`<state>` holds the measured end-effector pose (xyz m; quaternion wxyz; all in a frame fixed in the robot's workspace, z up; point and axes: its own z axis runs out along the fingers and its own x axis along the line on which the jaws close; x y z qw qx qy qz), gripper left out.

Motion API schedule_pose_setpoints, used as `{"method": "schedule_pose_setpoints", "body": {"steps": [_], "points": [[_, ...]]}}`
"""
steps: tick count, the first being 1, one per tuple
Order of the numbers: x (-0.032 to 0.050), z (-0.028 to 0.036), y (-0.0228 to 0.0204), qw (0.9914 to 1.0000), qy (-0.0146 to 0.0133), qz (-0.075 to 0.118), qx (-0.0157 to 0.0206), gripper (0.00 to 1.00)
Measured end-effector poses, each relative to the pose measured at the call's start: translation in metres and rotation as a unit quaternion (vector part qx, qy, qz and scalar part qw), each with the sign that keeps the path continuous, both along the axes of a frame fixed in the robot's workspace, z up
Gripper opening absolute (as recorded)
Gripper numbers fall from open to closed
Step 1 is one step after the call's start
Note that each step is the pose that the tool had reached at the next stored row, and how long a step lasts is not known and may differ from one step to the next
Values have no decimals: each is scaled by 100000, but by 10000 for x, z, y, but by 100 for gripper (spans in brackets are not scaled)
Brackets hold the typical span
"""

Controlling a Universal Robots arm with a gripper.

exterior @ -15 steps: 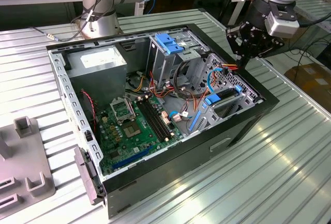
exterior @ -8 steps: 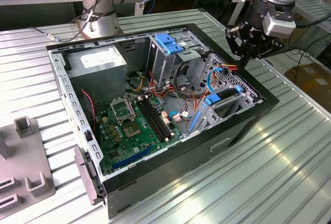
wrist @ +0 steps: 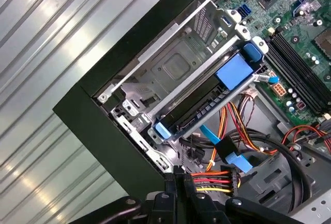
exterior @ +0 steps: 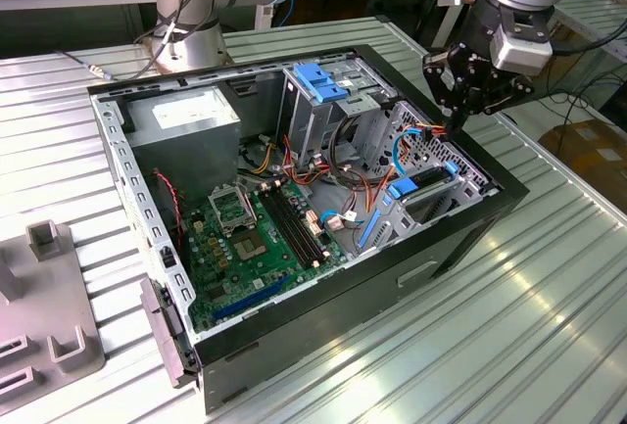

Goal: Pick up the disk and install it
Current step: 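Insert the first disk wire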

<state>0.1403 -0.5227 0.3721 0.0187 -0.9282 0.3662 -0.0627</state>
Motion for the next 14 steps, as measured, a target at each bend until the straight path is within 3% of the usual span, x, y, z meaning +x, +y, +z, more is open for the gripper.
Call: {"method": "schedule_pose_setpoints", "body": {"steps": [4, 8, 10, 14], "points": [[-1, -12, 0, 99932, 2, -3682, -19, 17], [0, -21, 0, 99794, 0, -6415, -34, 17], [0, -23, 0, 99685, 0, -7925, -37, 17], [0, -24, 0, 99249, 20, -12231, -36, 17]]}}
